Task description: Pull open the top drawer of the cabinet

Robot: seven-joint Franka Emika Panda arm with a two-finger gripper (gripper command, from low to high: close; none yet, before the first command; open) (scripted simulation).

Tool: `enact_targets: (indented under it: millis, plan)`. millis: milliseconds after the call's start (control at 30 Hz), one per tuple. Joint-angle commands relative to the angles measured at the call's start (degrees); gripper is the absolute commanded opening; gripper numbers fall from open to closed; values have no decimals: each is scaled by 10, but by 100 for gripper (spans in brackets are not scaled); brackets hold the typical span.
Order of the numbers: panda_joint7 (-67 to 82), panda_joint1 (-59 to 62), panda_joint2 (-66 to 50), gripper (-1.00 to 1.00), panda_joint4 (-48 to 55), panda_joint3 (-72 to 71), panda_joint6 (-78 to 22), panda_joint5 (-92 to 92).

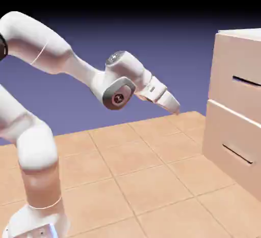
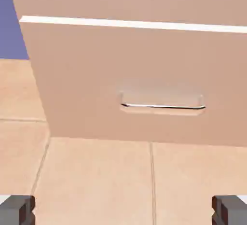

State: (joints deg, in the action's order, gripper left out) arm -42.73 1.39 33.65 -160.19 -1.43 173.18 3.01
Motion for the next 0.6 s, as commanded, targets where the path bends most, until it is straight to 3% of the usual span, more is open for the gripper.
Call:
enact_targets:
  millis: [0, 567]
  plan:
    - [-2, 17, 8, 100, 7, -12, -7, 25]
    - [-40, 310, 148, 100, 122, -213, -123, 449]
